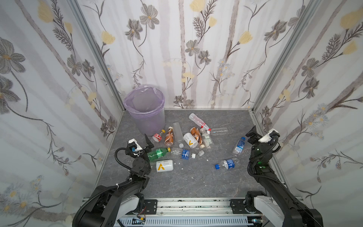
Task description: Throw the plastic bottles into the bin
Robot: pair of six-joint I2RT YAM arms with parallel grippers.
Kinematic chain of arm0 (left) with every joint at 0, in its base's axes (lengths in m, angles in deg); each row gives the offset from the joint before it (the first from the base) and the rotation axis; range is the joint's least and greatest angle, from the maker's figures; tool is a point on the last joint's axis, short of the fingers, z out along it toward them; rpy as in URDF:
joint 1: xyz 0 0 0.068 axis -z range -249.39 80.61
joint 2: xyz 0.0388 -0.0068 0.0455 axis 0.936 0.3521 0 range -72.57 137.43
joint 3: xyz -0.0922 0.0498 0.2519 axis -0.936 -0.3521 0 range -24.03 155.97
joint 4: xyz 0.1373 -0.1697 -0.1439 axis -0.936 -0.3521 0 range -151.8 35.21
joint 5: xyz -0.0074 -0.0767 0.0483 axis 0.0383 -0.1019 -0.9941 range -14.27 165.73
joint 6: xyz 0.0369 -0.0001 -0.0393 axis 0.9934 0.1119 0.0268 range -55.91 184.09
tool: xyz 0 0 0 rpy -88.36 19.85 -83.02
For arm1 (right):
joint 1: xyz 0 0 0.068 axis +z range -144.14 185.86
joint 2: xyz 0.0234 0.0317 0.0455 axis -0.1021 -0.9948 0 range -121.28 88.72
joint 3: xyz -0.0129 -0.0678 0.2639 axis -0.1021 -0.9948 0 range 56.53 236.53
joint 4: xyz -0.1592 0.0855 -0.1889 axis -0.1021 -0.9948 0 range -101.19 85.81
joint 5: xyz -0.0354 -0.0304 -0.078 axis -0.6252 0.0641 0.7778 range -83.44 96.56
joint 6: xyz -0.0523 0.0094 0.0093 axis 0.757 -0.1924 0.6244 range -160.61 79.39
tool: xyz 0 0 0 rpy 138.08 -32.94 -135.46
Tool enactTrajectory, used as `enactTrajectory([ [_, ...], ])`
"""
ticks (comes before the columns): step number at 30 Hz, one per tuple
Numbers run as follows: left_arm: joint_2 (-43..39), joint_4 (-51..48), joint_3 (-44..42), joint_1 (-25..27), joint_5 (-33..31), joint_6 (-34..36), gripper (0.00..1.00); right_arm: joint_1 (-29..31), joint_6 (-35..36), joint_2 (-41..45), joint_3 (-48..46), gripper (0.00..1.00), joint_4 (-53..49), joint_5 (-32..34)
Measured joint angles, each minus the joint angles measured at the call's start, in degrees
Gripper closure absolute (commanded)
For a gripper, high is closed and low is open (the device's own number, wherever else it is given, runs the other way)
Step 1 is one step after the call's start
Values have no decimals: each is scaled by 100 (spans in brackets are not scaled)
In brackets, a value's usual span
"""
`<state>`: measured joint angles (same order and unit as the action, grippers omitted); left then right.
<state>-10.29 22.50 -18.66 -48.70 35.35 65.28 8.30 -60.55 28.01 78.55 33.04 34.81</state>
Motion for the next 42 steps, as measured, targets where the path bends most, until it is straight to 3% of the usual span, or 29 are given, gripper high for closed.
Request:
enactTrajectory([
  [3, -367, -136, 125, 409, -85, -79, 0, -20, -264, 61, 254, 0, -761, -229],
  [7, -321, -723, 754, 1021, 275, -321, 0, -28, -608, -378, 944, 0, -1947, -485],
  [15, 922, -1445, 2074, 2804, 1064, 98, 0, -31, -966, -1099, 1047, 0, -3276, -1325],
  [22, 2271, -2079, 3222, 3781, 1287, 1106, 0, -26, -1064, -1725, 994, 0, -3477, -1762],
  [30, 3005, -4225, 4975, 3882, 1279, 586, 0, -48, -1036, -2780, 1554, 5, -3530, -2009],
  [34, 3357, -5438, 5735, 3882, 1434, 164, 0, -59, -979, -3130, 1768, 10, -3574, -2083],
  [35, 3462, -5702, 5912, 3882, 1453, 46, 0, -59, -966, -3222, 1816, 16, -3602, -2120],
  [37, 3569, -6092, 6061, 3877, 1471, -153, 0, -61, -935, -3316, 1888, 21, -3748, -2188],
  [42, 3613, -6749, 6159, 3783, 1648, -595, 0, -61, -828, -3412, 2166, 18, -4105, -2133],
])
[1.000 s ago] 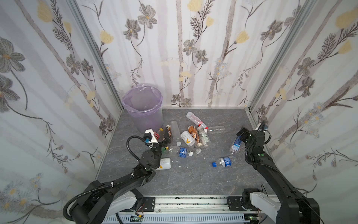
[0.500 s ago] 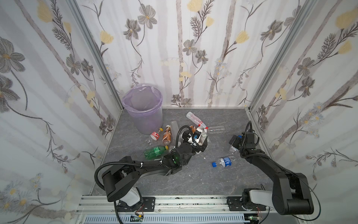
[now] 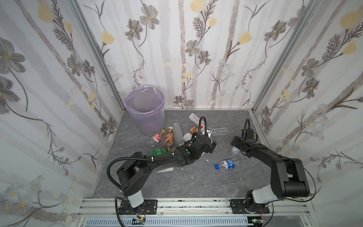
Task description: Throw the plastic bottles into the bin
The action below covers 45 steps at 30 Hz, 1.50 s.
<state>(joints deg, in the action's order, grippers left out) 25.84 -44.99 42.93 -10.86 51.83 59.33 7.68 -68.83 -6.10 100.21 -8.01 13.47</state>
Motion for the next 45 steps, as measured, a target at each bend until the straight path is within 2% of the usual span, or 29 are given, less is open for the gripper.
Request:
enactTrajectory([
  [12, -50, -251, 87, -190, 439, -435, 0, 205, 387, -533, 424, 22, -704, 446],
  [16, -63, -275, 87, -251, 516, -494, 0, 310, 459, -664, 518, 31, -876, 608],
  [20, -66, -302, 92, -391, 656, -695, 0, 369, 490, -807, 658, 48, -938, 702],
  [25, -103, -413, 151, -588, 909, -1054, 0, 439, 538, -791, 710, 49, -966, 708],
  [31, -151, -553, 527, -988, 1300, -1537, 0, 813, 625, 46, 815, 49, -1005, 632],
  [39, 2, -890, 1687, -2116, 2669, -2444, 0, 1626, 1156, 1294, 911, 50, -323, -68],
  [45, 350, -1141, 2741, -2326, 3517, -2721, 0, 2205, 1613, 1539, 911, 50, 452, -452],
])
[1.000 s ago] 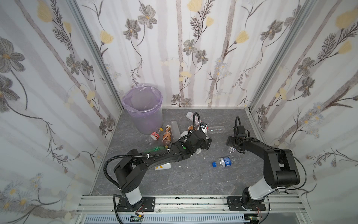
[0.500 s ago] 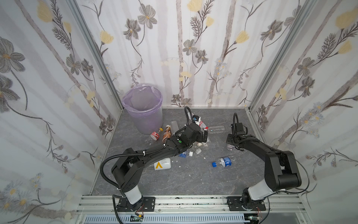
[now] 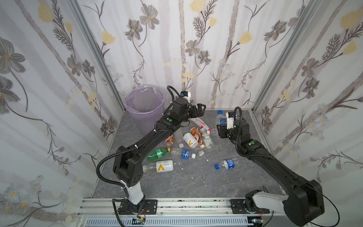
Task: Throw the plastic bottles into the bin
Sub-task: 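Lift the FIJI bottle toward the left gripper while the left gripper grasps its cap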
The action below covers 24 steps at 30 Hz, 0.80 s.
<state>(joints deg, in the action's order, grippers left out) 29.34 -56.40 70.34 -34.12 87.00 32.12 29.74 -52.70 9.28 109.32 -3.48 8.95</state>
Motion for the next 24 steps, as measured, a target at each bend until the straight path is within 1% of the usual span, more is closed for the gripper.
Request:
enactTrajectory([
  [3, 186, -160, 313, -24, 385, -20, 0, 205, 129, -46, 83, 50, 221, -195],
  [5, 243, -251, 402, -28, 533, -15, 0, 299, 197, -114, 208, 51, 337, -271],
  [9, 306, -339, 450, -39, 732, 9, 0, 481, 264, -240, 413, 51, 525, -337],
  [13, 317, -417, 476, -37, 866, 9, 4, 645, 271, -293, 450, 51, 579, -387],
  [15, 328, -424, 522, -37, 935, 7, 10, 719, 271, -330, 463, 51, 675, -404],
  [20, 348, -426, 595, -33, 1005, 9, 30, 844, 271, -479, 562, 51, 765, -393],
  [22, 389, -424, 638, -33, 1045, 7, 42, 887, 271, -490, 575, 51, 772, -393],
  [24, 426, -417, 667, -33, 1106, -11, 51, 909, 269, -498, 579, 51, 763, -391],
])
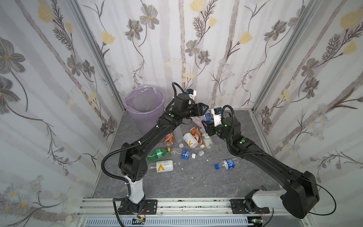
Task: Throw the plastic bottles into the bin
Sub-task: 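Lift the FIJI bottle toward the left gripper while the left gripper grasps its cap, then carry the FIJI bottle over the bin with the left gripper and release it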
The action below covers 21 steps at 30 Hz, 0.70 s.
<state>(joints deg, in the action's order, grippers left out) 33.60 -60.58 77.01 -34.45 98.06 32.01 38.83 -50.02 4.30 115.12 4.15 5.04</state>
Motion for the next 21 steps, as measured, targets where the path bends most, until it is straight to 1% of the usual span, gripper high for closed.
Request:
enactTrajectory([
  [3, 9, -4, 28, 7, 17, 17, 62, 28, 0, -39, 0, 50, 0, 0],
  [5, 9, 0, 48, 9, 17, 15, 71, 44, 0, -39, 0, 47, 0, 37],
  [6, 9, 0, 55, 7, 2, -4, 76, 46, 0, -39, 0, 43, 0, 42],
  [8, 2, 0, 57, -2, 17, 22, 82, 48, -9, -39, 0, 26, 0, 44],
  [9, -4, -7, 57, 0, -39, 70, 82, 50, -9, -39, 0, 14, 13, 39],
  [10, -7, -20, 57, -4, -92, 87, 82, 52, -9, -37, 2, 5, 50, 37],
  [11, -17, -37, 57, -13, -138, 120, 82, 55, -11, -26, 9, 1, 68, 37],
  [13, -66, -90, 57, -55, -286, 254, 80, 55, -11, 57, 11, 0, 72, 0],
  [17, -260, -192, 87, -190, -688, 577, 82, 55, -57, 404, 11, 0, 188, -72],
  [20, -501, -249, 118, -282, -1274, 942, 81, 55, -83, 673, 28, 0, 262, -111],
  [21, -619, -282, 131, -293, -1580, 1113, 81, 55, -109, 748, 44, 0, 269, -122],
])
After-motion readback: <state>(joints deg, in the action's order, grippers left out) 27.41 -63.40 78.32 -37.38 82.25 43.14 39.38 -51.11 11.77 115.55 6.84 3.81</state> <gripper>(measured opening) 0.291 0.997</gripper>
